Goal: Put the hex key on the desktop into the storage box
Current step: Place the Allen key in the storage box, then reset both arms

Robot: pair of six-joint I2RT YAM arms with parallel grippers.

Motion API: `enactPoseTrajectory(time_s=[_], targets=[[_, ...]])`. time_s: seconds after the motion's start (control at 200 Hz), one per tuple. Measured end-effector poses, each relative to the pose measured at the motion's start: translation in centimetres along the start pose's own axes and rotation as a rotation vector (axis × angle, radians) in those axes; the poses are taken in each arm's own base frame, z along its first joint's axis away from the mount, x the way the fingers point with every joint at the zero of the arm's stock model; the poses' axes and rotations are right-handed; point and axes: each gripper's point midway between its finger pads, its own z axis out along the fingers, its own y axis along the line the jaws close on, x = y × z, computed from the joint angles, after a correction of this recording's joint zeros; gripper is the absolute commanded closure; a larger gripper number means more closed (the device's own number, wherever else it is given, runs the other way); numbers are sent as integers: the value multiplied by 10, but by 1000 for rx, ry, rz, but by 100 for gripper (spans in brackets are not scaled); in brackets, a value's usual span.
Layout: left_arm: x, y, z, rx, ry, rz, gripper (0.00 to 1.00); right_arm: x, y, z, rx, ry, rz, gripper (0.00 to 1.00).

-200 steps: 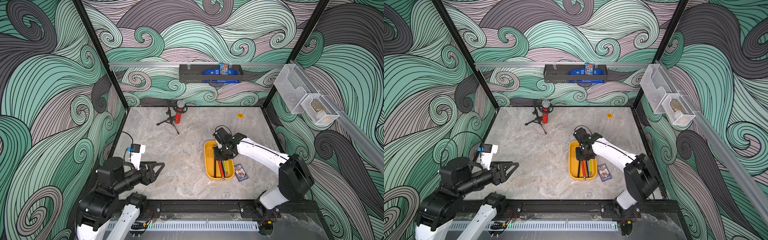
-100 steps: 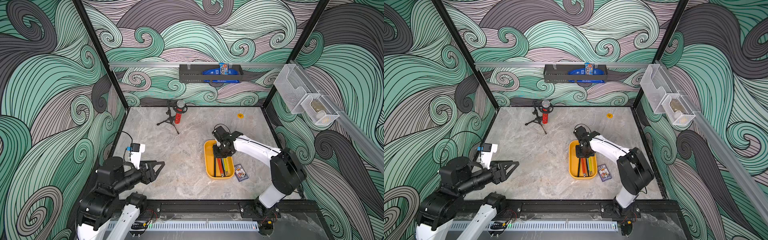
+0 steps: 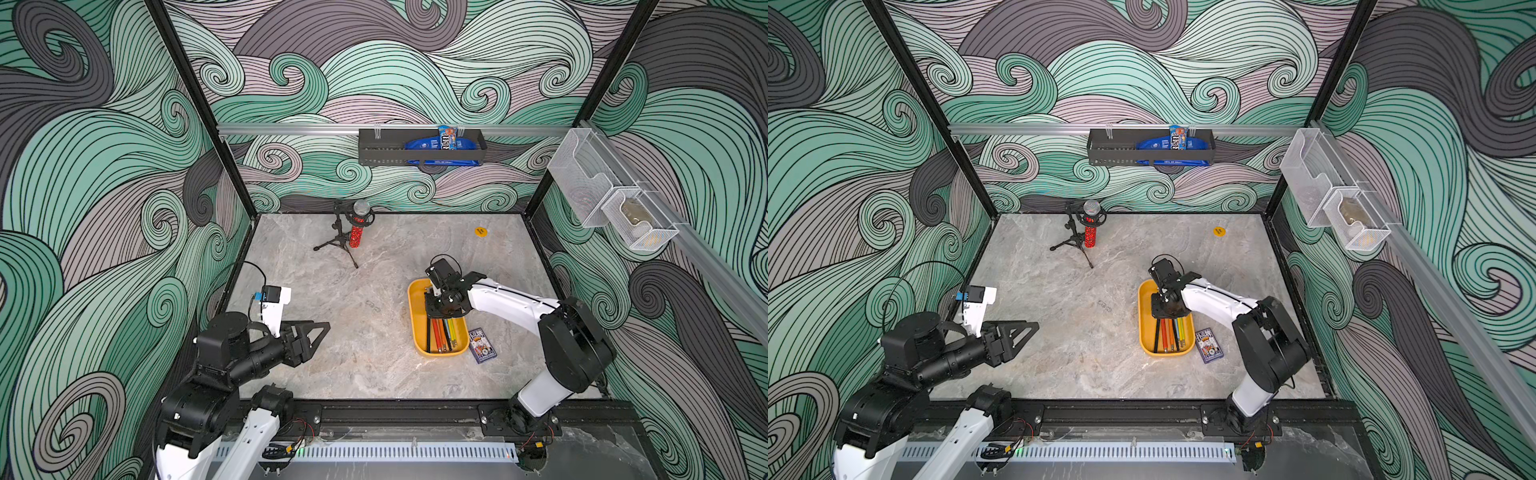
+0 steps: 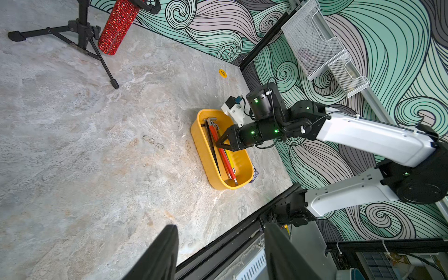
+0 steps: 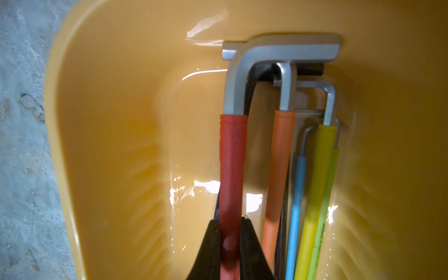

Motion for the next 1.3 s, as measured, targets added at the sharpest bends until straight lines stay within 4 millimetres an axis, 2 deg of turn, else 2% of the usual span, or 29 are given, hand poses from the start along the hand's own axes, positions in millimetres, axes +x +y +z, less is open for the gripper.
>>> enactPoseTrajectory(time_s=[0.105,0.2,0.265,0.42,0.51,0.575,0.6,0.625,0.64,0.66,0.805,0.976,1.081,1.191,1.301], targets=[[0,0,0,0,0,-1,39,0,0,1,-2,-7,2,55],[0,0,0,-2,-2,-5,38,1,-2,1,4,-9,-1,43],[-1,1,1,-2,-2,-13,38,-2,-1,-6,-7,-30,4,38],[-3,6,9,-17,10,-38,36,-22,10,-42,-60,-132,19,34],[-4,11,14,-28,13,-58,33,-38,17,-68,-96,-207,24,27],[-5,14,18,-35,14,-74,27,-47,17,-83,-112,-255,37,17],[-6,15,19,-37,13,-81,24,-49,16,-88,-115,-269,35,9],[-7,16,21,-41,12,-88,13,-52,14,-94,-118,-287,45,1],[-7,17,22,-43,13,-92,4,-54,12,-97,-117,-297,52,0],[-8,17,23,-45,12,-96,2,-56,10,-100,-117,-308,58,0],[-15,29,32,-95,11,-140,1,-73,-21,-134,-73,-431,115,0],[-21,57,45,-229,18,-180,1,-84,-51,-184,15,-629,129,0],[-31,76,47,-330,-17,-182,2,-85,-78,-203,111,-760,169,0],[-42,93,50,-417,-61,-187,1,-75,-111,-205,159,-933,168,0],[-57,108,52,-487,-142,-193,1,-49,-138,-188,194,-1196,116,0]])
